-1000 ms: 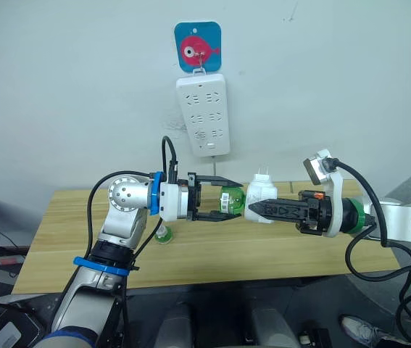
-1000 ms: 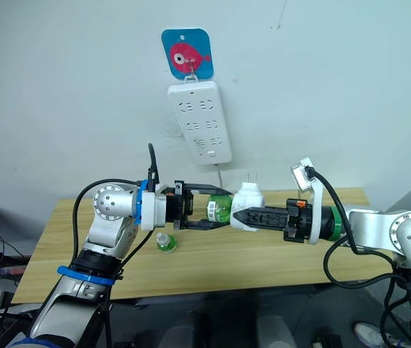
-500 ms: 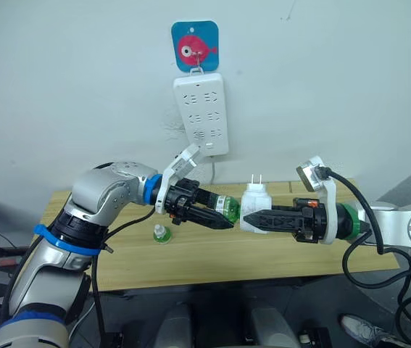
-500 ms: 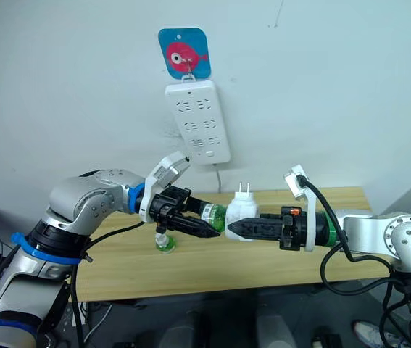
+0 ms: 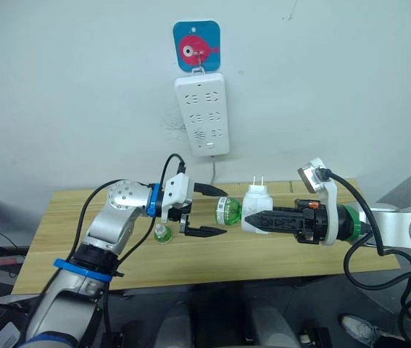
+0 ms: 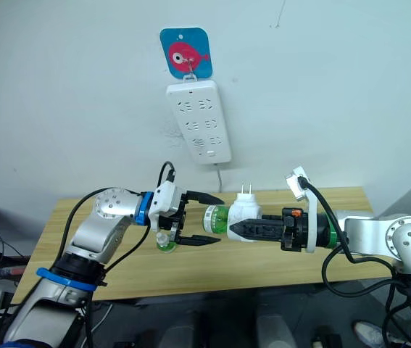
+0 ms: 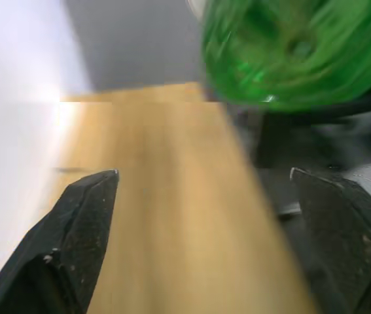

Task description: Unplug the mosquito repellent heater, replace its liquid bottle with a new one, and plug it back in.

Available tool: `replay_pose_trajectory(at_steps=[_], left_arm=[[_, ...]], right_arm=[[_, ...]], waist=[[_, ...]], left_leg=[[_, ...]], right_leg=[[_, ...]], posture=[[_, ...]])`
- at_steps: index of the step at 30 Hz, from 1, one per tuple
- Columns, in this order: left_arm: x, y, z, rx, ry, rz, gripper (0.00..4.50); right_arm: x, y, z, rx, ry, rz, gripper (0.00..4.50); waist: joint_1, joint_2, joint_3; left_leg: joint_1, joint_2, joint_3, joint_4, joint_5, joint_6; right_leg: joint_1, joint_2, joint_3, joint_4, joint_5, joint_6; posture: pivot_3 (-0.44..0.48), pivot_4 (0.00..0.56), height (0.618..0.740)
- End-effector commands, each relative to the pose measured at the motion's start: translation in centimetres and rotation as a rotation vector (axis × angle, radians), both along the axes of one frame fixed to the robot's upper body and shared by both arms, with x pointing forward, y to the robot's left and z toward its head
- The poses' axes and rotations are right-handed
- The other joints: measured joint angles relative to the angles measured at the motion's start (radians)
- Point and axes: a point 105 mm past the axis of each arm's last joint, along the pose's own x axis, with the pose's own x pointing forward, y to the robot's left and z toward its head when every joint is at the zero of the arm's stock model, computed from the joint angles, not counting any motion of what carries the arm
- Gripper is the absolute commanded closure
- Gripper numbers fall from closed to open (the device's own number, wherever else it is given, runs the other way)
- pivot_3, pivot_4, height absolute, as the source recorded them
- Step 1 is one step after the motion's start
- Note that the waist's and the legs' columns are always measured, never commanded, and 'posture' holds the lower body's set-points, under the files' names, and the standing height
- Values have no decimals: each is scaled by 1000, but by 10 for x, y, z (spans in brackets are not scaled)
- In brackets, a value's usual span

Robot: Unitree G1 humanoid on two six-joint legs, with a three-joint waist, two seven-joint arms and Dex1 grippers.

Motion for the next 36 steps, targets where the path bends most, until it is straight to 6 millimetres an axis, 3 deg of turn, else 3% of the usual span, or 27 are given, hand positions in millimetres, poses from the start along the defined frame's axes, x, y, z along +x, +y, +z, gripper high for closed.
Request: replay_pose_trajectory(at_steps=[1,8,17,20,25,28,31,33,35,36], left_arm=[[-6,1,23,-110,-285,-8,57],[-21,-4,39,-226,-485,-57,57],[-31,-12,39,-232,-510,-106,57],[-33,-13,39,-230,-500,-119,599],[-36,-13,42,-241,-503,-129,2129],[-37,-13,45,-238,-491,-137,2265],[-25,-12,36,-178,-206,-74,2265],[-17,-9,24,-113,171,-6,2265],[-27,-5,18,-8,487,-47,2265],[-32,-4,20,18,554,-71,2265]], right_arm=[[-4,0,11,35,-31,14,1448],[-3,0,11,32,-32,14,1448],[-3,0,11,32,-32,15,1448],[-3,0,11,32,-32,15,1448],[-4,0,11,31,-32,14,1448],[-4,1,10,29,-32,14,1448],[-4,1,10,29,-33,16,1448],[-4,1,10,26,-35,20,1448],[-5,1,9,19,-37,26,1448],[-5,2,9,18,-37,28,1448]], waist=[[0,0,0],[0,0,0],[-1,0,0],[-1,0,0],[-1,0,0],[-1,0,0],[-1,0,0],[-3,0,0],[-3,0,0],[-4,0,0]], left_leg=[[0,0,0,0,0,0],[0,0,0,0,0,0],[0,0,0,0,0,0],[0,0,0,0,0,0],[0,0,0,0,0,0],[0,0,0,0,0,0],[0,0,-1,0,0,0],[0,0,-1,0,0,0],[0,0,-2,0,0,0],[0,0,-3,0,0,0]], right_leg=[[0,0,0,0,0,0],[0,0,0,0,0,0],[0,0,-1,0,0,0],[0,0,-1,0,0,0],[0,0,-1,0,0,0],[0,0,-1,0,0,0],[0,0,-1,0,0,0],[0,1,-1,1,0,0],[0,1,-2,1,0,0],[0,2,-2,1,0,1]], posture=[[-173,183,740],[-169,179,740],[-171,178,740],[-173,178,740],[-172,178,740],[-170,178,740],[-169,179,740],[-170,179,740],[-169,181,740],[-169,182,740]])
